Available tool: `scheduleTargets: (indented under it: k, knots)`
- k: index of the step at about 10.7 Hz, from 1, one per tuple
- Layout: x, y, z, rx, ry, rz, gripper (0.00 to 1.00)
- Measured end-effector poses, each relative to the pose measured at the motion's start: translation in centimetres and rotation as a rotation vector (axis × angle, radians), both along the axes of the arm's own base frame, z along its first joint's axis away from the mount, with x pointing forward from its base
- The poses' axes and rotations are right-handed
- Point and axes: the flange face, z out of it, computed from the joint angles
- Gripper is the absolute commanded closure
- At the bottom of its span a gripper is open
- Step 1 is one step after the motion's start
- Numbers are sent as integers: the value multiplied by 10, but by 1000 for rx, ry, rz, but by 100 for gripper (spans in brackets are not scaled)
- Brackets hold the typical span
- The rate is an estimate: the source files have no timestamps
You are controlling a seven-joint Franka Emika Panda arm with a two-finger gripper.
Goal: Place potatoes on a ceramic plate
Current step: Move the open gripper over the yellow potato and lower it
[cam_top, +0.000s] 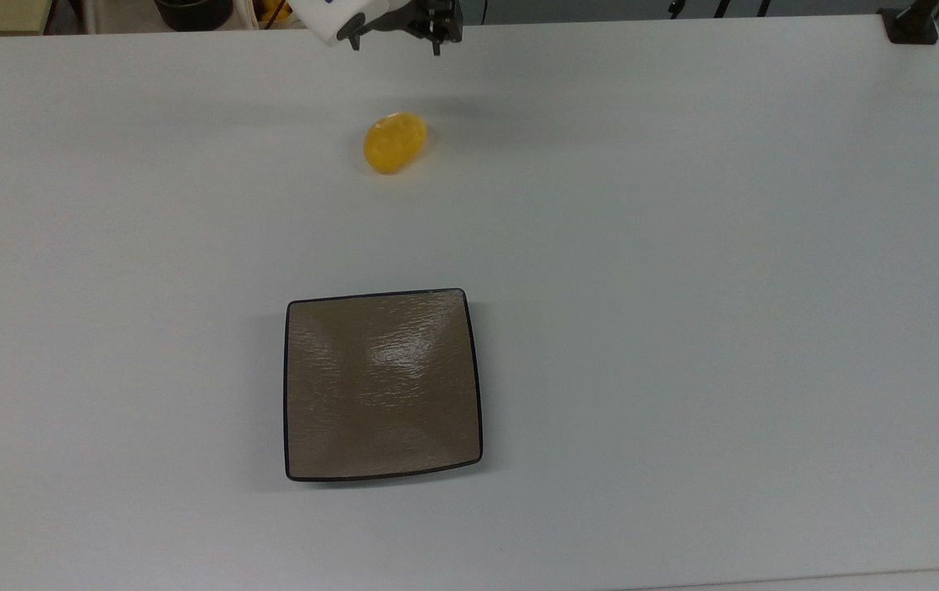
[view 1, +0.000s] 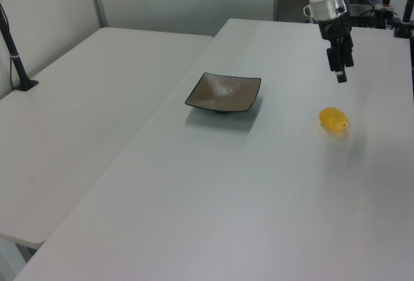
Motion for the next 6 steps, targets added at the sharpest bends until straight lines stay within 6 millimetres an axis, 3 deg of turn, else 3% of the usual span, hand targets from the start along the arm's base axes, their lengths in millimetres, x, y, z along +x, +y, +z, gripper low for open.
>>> scheduleTargets:
  k: [3, 6]
  knots:
    - [-6, -1, -37, -13, -59, -58, 0]
    - [-16, -4, -60, -20, -149, -123, 0]
